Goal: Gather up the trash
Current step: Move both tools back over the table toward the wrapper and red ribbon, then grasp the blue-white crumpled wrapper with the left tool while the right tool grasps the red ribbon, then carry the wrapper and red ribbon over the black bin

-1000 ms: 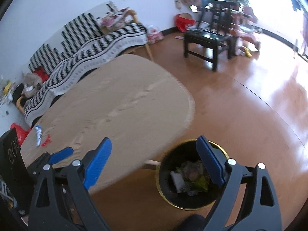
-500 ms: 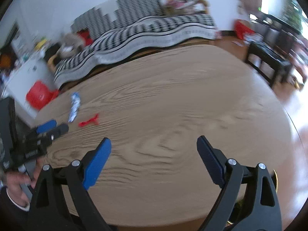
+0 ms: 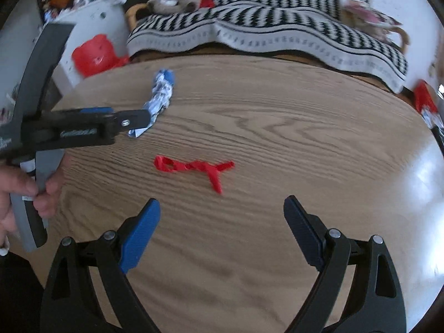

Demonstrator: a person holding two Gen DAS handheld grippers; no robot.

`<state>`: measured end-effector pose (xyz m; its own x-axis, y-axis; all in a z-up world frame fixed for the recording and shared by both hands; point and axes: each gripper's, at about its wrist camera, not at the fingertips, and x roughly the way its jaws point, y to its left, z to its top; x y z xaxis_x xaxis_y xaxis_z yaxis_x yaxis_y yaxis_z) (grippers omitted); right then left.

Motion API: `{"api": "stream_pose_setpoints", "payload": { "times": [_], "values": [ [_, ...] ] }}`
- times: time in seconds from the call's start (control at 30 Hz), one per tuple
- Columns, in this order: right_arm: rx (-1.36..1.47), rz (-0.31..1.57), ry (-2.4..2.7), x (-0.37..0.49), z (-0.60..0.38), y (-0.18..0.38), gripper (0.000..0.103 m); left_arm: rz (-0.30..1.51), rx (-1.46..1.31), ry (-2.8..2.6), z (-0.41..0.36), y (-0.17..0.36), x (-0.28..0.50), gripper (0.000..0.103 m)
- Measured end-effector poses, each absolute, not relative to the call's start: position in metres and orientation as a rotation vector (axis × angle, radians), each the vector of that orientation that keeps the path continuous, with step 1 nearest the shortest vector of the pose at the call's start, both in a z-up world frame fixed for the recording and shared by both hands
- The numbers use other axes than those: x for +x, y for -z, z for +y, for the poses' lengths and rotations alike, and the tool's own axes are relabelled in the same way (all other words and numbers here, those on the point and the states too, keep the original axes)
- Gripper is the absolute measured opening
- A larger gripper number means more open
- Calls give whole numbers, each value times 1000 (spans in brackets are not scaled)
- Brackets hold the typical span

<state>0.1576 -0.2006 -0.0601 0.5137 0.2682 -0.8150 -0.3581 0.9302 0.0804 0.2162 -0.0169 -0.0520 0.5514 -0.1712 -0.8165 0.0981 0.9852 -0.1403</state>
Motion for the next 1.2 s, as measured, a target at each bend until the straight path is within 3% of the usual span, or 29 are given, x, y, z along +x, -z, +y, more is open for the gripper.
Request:
{"api": "stream_pose_setpoints", "payload": {
  "times": [0.37, 0.47, 0.53, 0.57, 0.63, 0.73, 1.2],
  "values": [
    [-259, 974, -462, 197, -161, 84, 86, 991, -109, 162, -26, 67, 243, 88],
    [-257, 960, -478, 195, -159, 82, 66, 983, -82, 148, -31, 66, 242, 73],
    [-253, 956, -483, 194, -160, 81, 44, 984, -61, 154, -34, 64, 240, 54],
    [-248, 957, -489, 192, -161, 80, 39, 987, -54, 155, -35, 63, 239, 48],
    [-235, 963, -500, 188, -162, 78, 22, 997, -50, 149, -34, 63, 237, 26],
    [-223, 973, -525, 178, -159, 77, 15, 1009, -73, 145, -29, 63, 231, 23],
    [-131, 941, -379, 134, -195, 50, 14, 951, -1, 175, -42, 30, 190, 21]
  ]
}}
